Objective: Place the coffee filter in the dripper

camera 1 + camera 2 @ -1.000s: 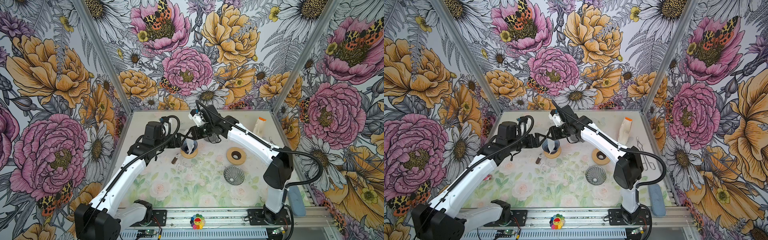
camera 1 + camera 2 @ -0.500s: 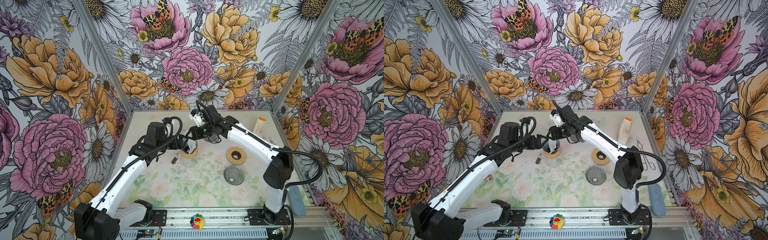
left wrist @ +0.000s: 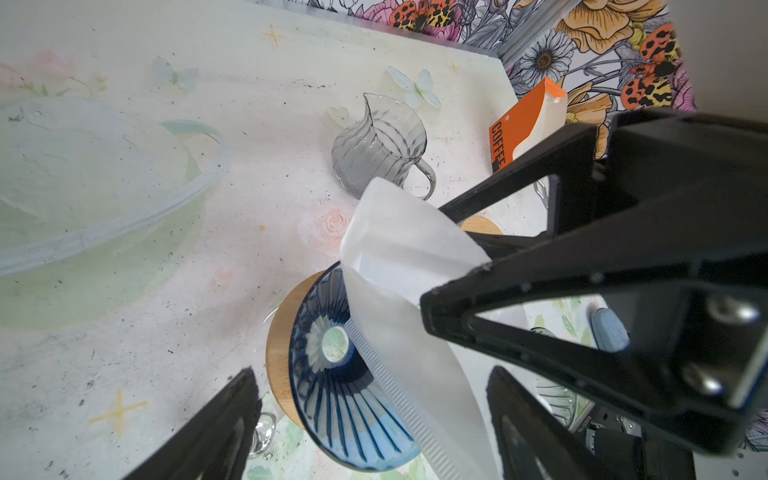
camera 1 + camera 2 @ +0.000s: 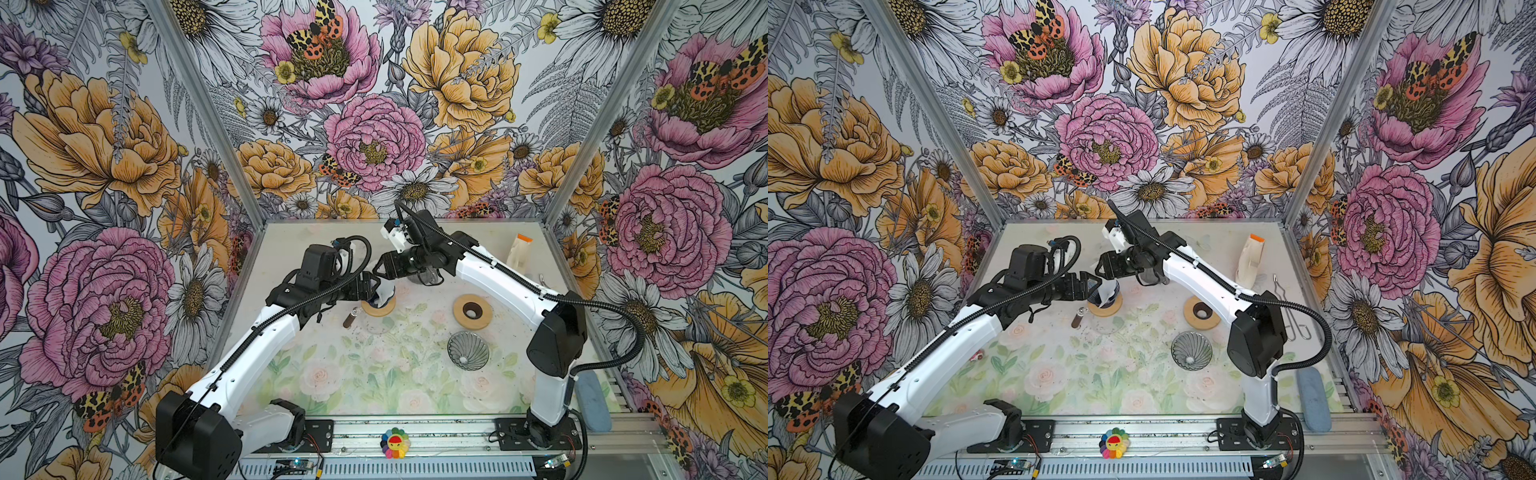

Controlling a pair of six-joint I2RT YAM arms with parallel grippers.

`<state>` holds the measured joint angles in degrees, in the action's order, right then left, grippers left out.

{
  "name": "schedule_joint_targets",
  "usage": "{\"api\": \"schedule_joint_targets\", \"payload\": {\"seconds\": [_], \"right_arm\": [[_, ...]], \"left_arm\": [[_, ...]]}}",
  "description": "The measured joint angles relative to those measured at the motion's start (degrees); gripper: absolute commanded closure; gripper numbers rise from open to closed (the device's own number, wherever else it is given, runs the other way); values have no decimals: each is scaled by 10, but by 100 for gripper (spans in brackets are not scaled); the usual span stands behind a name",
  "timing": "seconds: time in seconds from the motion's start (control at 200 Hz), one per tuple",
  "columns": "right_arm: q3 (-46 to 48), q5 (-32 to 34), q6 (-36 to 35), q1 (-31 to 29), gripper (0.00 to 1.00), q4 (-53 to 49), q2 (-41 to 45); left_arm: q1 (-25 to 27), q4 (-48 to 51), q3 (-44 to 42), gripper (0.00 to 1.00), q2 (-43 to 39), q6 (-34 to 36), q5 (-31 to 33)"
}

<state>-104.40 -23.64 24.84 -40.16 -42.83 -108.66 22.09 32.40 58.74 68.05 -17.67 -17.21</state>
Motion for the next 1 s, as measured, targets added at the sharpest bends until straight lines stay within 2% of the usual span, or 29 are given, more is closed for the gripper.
{"api": "schedule_joint_targets", "payload": {"seconds": [0.345,0.741,0.996], "right_arm": [[0,0,2,1,46,1,-2],[12,22,-4,9,36,3,0],[30,38,-5,20,35,3,30]], "left_arm": [[2,0,0,14,18,0,5],[-2,0,0,16,18,0,9],[-4,1,-3,16,18,0,9]]}}
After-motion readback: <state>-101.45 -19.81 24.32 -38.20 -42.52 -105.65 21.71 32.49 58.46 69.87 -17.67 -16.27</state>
